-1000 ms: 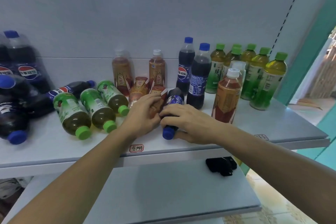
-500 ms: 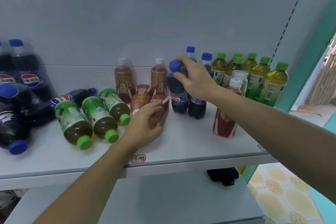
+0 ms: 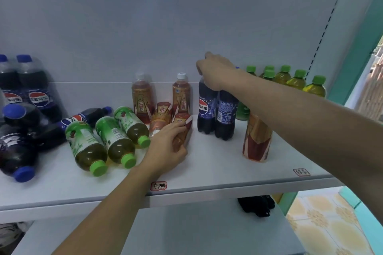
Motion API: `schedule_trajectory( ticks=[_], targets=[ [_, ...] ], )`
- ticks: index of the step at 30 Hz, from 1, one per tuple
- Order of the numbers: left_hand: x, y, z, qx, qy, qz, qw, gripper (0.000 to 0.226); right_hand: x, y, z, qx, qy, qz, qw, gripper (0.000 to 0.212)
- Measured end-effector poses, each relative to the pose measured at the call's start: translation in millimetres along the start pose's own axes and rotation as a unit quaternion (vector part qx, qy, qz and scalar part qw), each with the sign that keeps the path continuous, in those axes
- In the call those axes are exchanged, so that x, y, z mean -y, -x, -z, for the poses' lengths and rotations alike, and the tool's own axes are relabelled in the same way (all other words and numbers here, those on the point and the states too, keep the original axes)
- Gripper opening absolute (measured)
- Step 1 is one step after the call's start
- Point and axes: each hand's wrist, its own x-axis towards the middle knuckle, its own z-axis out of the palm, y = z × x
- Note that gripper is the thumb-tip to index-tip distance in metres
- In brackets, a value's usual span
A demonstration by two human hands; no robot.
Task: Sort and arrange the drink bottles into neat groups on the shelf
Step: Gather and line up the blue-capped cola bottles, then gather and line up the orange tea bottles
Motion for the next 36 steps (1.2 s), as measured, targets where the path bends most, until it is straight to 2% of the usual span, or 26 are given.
schedule_trajectory(
  ticks=[5, 8, 10, 11, 13, 15, 17, 19, 21, 25, 27, 30, 33, 36],
  targets=[
    [-5.9, -1.4, 3.4, 0.012, 0.024, 0.006, 1.000, 0.051, -8.1, -4.2, 5.8, 0.033, -0.032, -0.008, 0.999, 0.035],
    [-10.1, -4.8, 18.8, 0.049, 0.084, 0.032, 0.995, 0.033, 5.6, 19.5, 7.7, -0.052, 0.001, 0.044, 0.998, 0.044],
    [-6.0, -8.2, 36.2, 0.047, 0.108, 0.036, 0.992, 0.030, 20.9, 45.1, -1.2, -0.108, -0.010, 0.096, 0.989, 0.045],
    [-1.8, -9.8, 45.8, 0.037, 0.110, 0.039, 0.992, 0.030, 29.2, 58.0, -9.6, -0.113, -0.033, 0.116, 0.986, 0.045],
    [8.8, -13.8, 65.7, 0.024, 0.067, 0.043, 0.997, 0.028, 45.2, 80.5, -28.5, -0.071, -0.106, 0.131, 0.983, 0.048],
    [20.2, -17.6, 83.2, 0.029, -0.013, 0.035, 0.999, 0.031, 60.3, 97.1, -47.8, 0.008, -0.167, 0.132, 0.977, 0.060],
    [32.5, -21.6, 96.7, 0.049, -0.072, 0.034, 0.996, 0.036, 72.0, 108.5, -64.2, 0.072, -0.162, 0.165, 0.970, 0.075],
    [44.6, -25.6, 103.4, 0.068, -0.093, 0.033, 0.993, 0.039, 80.3, 115.2, -75.9, 0.130, -0.153, 0.195, 0.960, 0.082],
    [55.5, -30.2, 104.8, 0.086, -0.099, 0.025, 0.991, 0.040, 88.6, 118.0, -82.6, 0.129, -0.177, 0.196, 0.956, 0.078],
    [72.0, -35.5, 100.9, 0.137, -0.103, -0.004, 0.985, 0.034, 96.3, 121.5, -90.9, 0.040, -0.192, 0.202, 0.959, 0.068],
    [77.8, -35.7, 100.6, 0.157, -0.096, -0.006, 0.983, 0.033, 95.2, 122.6, -88.7, 0.044, -0.219, 0.193, 0.955, 0.064],
    [84.7, -35.5, 99.5, 0.169, -0.102, -0.028, 0.980, 0.036, 91.0, 119.8, -73.2, 0.047, -0.293, 0.129, 0.946, 0.062],
    [88.6, -33.6, 97.5, 0.168, -0.117, -0.046, 0.978, 0.036, 82.0, 103.5, -52.2, 0.016, -0.359, 0.051, 0.932, 0.051],
    [88.9, -32.6, 98.3, 0.162, -0.134, -0.047, 0.977, 0.038, 74.7, 77.6, -40.2, -0.019, -0.375, -0.006, 0.927, 0.041]
  ],
)
